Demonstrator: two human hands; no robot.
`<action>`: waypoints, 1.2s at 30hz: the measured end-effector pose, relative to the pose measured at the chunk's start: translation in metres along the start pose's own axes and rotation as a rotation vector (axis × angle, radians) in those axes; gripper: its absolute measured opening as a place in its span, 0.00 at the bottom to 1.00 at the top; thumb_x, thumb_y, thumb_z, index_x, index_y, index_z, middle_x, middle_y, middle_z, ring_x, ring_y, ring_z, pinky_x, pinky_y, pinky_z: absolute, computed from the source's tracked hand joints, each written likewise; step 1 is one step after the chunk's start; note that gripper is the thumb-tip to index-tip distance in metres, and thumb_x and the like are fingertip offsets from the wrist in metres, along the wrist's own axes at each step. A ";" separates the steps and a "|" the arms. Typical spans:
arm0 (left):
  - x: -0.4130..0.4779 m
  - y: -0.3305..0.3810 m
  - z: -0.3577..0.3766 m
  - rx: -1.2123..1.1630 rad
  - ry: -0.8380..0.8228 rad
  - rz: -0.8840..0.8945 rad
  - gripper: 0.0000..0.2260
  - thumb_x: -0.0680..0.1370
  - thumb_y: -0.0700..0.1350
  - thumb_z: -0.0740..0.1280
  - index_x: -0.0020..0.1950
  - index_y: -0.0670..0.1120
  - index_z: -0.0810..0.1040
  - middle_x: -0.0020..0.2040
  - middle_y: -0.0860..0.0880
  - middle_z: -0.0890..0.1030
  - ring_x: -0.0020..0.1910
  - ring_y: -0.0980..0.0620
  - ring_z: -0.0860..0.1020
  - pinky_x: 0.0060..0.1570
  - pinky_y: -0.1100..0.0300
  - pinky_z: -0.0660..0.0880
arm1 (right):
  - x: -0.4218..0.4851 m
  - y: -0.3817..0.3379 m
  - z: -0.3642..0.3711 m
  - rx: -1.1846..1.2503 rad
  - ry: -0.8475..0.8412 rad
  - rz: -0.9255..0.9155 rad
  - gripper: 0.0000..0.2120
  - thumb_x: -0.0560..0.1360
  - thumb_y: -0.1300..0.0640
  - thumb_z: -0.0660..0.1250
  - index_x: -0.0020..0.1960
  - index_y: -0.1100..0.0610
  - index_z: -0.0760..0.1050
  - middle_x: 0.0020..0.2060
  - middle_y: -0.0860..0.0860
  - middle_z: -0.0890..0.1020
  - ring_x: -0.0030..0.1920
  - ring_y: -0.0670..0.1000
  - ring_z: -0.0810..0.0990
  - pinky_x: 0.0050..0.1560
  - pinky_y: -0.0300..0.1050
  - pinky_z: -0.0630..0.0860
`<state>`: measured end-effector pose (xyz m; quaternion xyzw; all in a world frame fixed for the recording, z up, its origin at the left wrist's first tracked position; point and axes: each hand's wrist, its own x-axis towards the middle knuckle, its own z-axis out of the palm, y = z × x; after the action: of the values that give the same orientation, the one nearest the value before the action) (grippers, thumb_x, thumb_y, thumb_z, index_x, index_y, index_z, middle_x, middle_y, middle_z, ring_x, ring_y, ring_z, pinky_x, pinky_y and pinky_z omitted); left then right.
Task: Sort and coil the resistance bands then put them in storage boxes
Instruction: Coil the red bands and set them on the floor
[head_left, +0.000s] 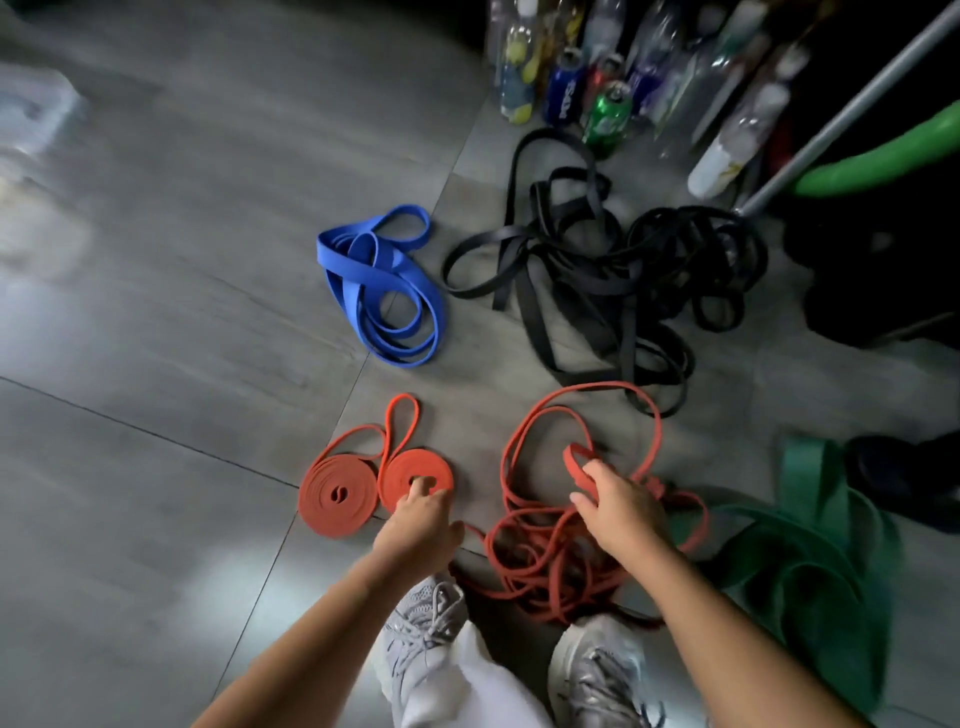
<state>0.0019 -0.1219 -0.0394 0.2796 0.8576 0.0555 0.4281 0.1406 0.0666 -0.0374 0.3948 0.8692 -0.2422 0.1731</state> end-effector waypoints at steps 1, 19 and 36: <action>-0.009 0.010 -0.009 0.003 0.006 0.033 0.20 0.77 0.47 0.63 0.67 0.44 0.70 0.69 0.41 0.65 0.65 0.39 0.68 0.64 0.54 0.66 | -0.009 0.000 -0.012 0.025 0.045 0.007 0.13 0.75 0.48 0.65 0.58 0.51 0.73 0.53 0.54 0.82 0.54 0.59 0.79 0.48 0.47 0.72; -0.218 0.242 -0.154 -0.083 0.332 0.712 0.04 0.73 0.45 0.71 0.44 0.46 0.81 0.38 0.48 0.81 0.38 0.51 0.79 0.40 0.59 0.74 | -0.202 -0.005 -0.243 0.627 0.498 -0.440 0.10 0.74 0.58 0.69 0.55 0.54 0.80 0.46 0.46 0.82 0.49 0.49 0.80 0.52 0.43 0.75; -0.349 0.254 -0.169 -0.685 0.276 0.952 0.09 0.78 0.40 0.65 0.45 0.53 0.80 0.35 0.53 0.83 0.38 0.58 0.81 0.40 0.62 0.77 | -0.298 -0.020 -0.274 1.144 0.400 -0.602 0.07 0.71 0.67 0.70 0.45 0.56 0.78 0.36 0.50 0.83 0.37 0.44 0.82 0.41 0.35 0.76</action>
<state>0.1487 -0.0692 0.3970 0.4693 0.6192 0.5498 0.3068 0.2826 0.0286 0.3407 0.2022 0.6913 -0.6242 -0.3026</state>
